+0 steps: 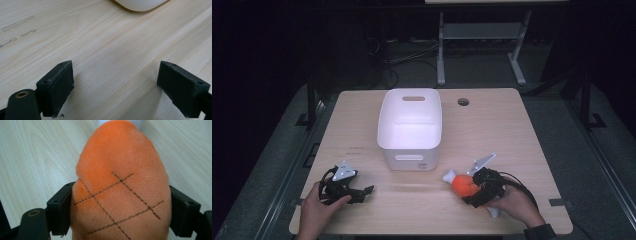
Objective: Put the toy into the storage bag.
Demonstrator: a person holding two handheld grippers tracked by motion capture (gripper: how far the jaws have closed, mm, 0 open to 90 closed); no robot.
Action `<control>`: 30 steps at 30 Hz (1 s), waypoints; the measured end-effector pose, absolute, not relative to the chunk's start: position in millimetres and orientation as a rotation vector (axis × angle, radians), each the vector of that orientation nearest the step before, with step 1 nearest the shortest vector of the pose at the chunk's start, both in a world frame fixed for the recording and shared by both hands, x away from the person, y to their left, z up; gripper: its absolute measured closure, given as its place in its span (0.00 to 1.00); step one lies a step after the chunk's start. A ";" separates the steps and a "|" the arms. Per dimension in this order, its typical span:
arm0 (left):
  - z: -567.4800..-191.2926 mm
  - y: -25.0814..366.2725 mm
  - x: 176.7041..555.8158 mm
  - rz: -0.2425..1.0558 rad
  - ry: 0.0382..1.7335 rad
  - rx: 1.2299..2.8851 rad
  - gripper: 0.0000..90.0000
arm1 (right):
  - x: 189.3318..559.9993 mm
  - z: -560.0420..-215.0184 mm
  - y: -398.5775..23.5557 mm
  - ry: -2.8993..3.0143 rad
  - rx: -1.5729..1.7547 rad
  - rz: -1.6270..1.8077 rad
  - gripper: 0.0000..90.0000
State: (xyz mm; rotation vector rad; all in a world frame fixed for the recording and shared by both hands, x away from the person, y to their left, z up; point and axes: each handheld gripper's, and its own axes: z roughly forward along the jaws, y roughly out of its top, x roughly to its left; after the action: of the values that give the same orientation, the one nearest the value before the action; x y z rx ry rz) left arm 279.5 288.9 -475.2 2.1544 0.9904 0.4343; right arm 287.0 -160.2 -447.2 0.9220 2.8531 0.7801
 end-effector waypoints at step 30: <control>-475.1 289.2 279.6 0.435 0.988 2.160 0.14 | 288.6 -415.8 -180.2 2.774 0.937 0.921 0.26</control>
State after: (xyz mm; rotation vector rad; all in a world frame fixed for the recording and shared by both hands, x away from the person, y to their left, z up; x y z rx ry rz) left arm 279.6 289.2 -475.1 2.1595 0.9878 0.4350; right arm 288.6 -180.2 -415.8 0.9372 2.7740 0.9206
